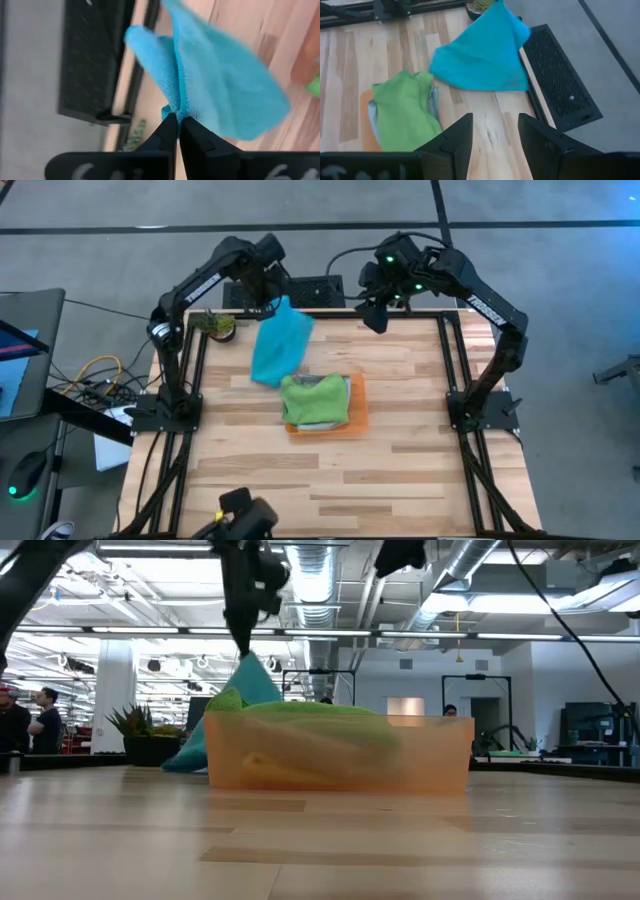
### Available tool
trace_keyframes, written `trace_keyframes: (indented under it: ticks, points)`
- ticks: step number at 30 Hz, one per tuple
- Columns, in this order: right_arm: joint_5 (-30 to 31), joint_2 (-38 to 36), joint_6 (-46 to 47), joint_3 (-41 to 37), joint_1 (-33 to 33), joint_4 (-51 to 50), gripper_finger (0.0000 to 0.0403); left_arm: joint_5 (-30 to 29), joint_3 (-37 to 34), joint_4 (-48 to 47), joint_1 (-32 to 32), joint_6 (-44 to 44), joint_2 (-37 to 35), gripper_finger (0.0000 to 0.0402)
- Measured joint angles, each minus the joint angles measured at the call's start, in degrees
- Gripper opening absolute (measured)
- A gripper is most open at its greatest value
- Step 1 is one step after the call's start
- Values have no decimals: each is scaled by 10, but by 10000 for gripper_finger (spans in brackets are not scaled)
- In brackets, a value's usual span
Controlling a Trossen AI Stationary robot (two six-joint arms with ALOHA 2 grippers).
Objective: Sort microfiber towel by color & place in baskets
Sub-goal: Fold the blue towel
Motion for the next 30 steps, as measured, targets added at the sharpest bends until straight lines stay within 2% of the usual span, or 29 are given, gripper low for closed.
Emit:
trace_keyframes:
  ticks: [4,13,21,30]
  points:
    - [-1,27,-3,0,-4,26,182,-5,26,1,-25,-9,-25,1]
    - [-1,104,-88,0,-2,150,182,-39,62,-1,-60,-62,-41,1]
    - [-16,179,-159,0,9,273,182,-40,63,-3,-75,-83,-41,0]
    - [-43,234,-186,0,17,381,182,-39,63,-3,-80,-80,-41,0]
